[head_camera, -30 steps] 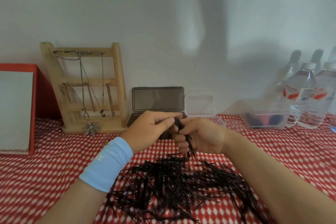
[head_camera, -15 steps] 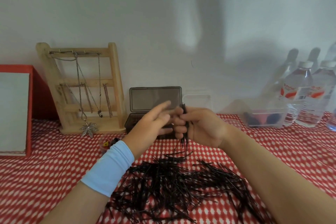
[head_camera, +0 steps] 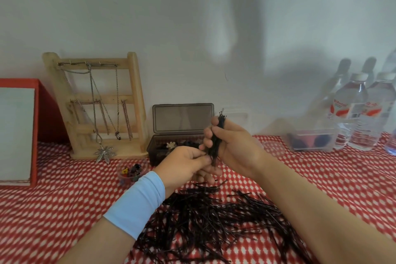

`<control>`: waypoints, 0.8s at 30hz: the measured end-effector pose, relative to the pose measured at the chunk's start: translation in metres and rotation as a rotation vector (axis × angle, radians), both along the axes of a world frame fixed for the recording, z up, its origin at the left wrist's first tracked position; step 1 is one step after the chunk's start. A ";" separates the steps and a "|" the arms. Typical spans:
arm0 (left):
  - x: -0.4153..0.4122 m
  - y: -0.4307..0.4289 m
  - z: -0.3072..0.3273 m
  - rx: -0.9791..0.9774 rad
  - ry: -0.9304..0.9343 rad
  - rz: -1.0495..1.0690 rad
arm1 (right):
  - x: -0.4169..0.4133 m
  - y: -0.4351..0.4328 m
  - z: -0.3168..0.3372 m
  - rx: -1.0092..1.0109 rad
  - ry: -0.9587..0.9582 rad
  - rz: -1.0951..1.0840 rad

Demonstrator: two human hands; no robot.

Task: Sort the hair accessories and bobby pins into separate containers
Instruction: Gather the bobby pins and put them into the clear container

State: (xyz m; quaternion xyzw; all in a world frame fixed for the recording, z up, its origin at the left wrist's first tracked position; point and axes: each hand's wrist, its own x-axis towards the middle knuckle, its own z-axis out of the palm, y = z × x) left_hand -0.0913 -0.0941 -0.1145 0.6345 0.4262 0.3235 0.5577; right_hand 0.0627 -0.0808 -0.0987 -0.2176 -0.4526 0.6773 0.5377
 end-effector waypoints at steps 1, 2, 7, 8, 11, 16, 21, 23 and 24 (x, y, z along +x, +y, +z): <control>0.000 -0.001 0.001 -0.039 -0.023 -0.004 | 0.000 0.000 0.000 0.000 -0.012 -0.007; 0.000 -0.003 0.002 -0.081 -0.046 -0.010 | 0.000 0.000 0.001 0.000 -0.017 -0.024; 0.006 -0.005 0.007 -0.310 -0.270 0.095 | 0.006 0.003 0.008 0.012 0.058 -0.114; 0.008 -0.006 0.007 -0.330 -0.327 0.121 | 0.007 0.003 0.010 0.015 0.080 -0.119; 0.012 -0.008 0.005 -0.312 -0.295 0.079 | 0.007 0.004 0.012 0.004 0.152 -0.137; 0.010 -0.011 0.007 -0.331 -0.347 -0.088 | 0.006 0.007 0.009 0.021 0.073 -0.215; 0.009 -0.009 0.010 -0.403 -0.474 0.009 | 0.002 0.002 0.009 0.075 -0.016 -0.232; 0.009 -0.007 0.009 -0.447 -0.527 0.067 | 0.000 0.000 0.008 0.075 -0.037 -0.223; 0.009 -0.007 0.009 -0.470 -0.550 0.088 | -0.001 0.000 0.006 0.070 -0.051 -0.221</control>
